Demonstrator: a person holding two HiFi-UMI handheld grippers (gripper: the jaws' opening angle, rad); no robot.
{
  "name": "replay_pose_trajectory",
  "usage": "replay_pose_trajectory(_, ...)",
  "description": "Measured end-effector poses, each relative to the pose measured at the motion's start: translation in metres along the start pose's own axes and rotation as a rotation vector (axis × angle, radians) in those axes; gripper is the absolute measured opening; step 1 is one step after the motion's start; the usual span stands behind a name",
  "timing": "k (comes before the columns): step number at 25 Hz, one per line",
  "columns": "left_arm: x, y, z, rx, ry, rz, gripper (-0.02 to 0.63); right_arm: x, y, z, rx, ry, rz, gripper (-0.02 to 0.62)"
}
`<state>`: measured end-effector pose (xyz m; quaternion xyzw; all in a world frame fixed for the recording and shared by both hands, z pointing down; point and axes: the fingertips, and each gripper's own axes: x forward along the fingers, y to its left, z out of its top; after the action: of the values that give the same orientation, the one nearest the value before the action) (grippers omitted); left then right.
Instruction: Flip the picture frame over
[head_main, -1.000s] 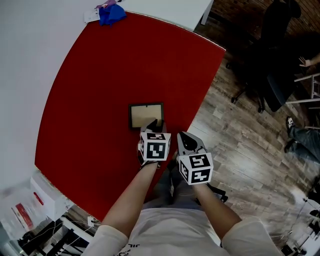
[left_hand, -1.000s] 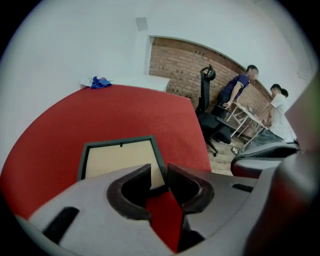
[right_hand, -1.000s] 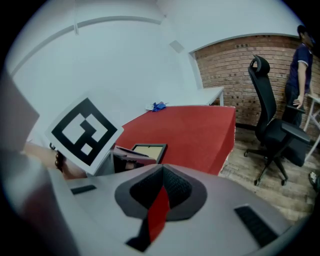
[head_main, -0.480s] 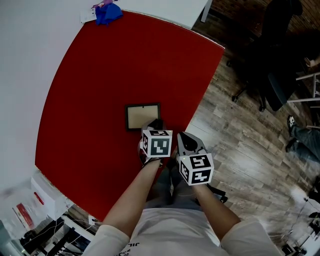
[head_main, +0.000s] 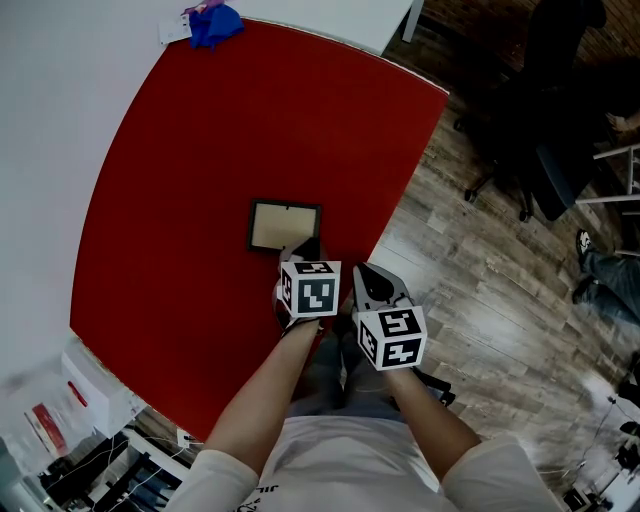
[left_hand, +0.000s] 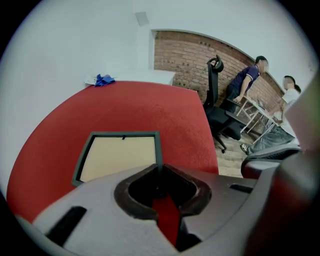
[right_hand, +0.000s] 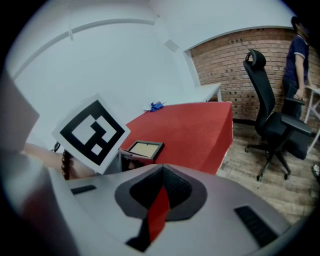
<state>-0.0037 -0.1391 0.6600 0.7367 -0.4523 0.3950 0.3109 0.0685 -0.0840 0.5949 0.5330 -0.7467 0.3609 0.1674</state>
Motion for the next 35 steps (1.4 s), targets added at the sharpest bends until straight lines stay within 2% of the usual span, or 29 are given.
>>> replay_pose_trajectory(6, -0.009, 0.001, 0.002, -0.047, -0.03, -0.025, 0.048, 0.0, 0.004, -0.002, -0.007, 0.001, 0.009, 0.005)
replay_pose_trajectory(12, -0.039, 0.0, 0.021, -0.166, -0.086, -0.113, 0.046, 0.001, 0.007, 0.0, -0.015, 0.001, 0.022, 0.005)
replay_pose_trajectory(21, -0.079, -0.001, 0.039, -0.492, -0.177, -0.376, 0.047, 0.006, 0.026, 0.005, -0.064, -0.009, 0.079, 0.005)
replay_pose_trajectory(32, -0.11, 0.003, 0.055, -0.776, -0.33, -0.72, 0.048, 0.01, 0.041, 0.017, -0.169, -0.03, 0.136, 0.005)
replay_pose_trajectory(35, -0.119, 0.009, 0.061, -0.896, -0.384, -0.822, 0.048, 0.012, 0.047, 0.018, -0.208, -0.03, 0.157, 0.005)
